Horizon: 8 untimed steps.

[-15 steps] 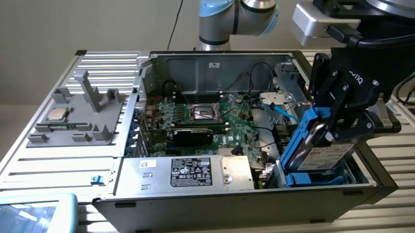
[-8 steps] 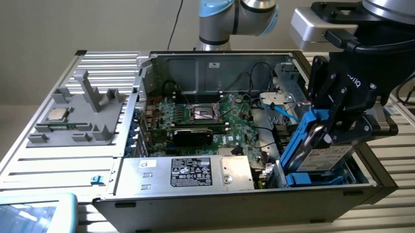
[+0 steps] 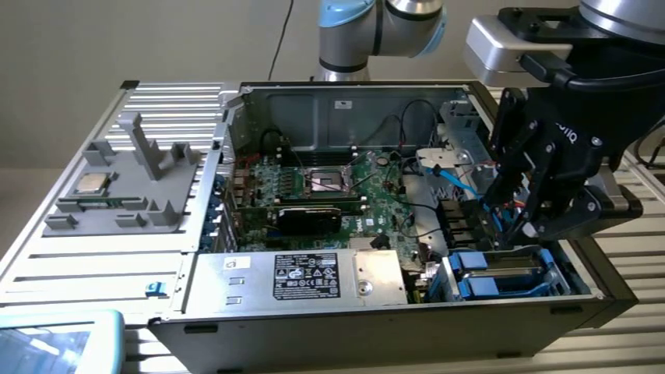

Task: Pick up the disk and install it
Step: 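Insert the disk into the insertion slot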

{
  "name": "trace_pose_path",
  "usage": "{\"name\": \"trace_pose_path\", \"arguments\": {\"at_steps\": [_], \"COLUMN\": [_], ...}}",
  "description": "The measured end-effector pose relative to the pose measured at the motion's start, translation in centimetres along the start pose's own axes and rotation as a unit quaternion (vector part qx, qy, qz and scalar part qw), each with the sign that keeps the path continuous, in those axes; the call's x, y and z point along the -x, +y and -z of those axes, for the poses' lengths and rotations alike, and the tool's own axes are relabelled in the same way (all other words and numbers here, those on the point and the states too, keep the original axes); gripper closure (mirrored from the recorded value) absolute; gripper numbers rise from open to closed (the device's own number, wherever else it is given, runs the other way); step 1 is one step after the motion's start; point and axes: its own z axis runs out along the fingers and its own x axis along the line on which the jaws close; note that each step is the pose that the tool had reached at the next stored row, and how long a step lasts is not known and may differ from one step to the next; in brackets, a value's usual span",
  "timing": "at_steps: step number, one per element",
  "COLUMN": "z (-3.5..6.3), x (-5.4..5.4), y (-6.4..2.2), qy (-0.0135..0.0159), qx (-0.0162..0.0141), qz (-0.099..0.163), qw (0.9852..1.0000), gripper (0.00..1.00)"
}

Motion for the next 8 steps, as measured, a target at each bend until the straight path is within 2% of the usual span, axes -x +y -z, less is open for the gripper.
{"name": "trace_pose_path", "arguments": {"at_steps": [8], "z": [0.00], "x": [0.00], "y": [-0.38], "qy": [-0.0001], "qx": [0.0000], "qz": [0.002], "qw": [1.0000], "gripper": [0.48]}}
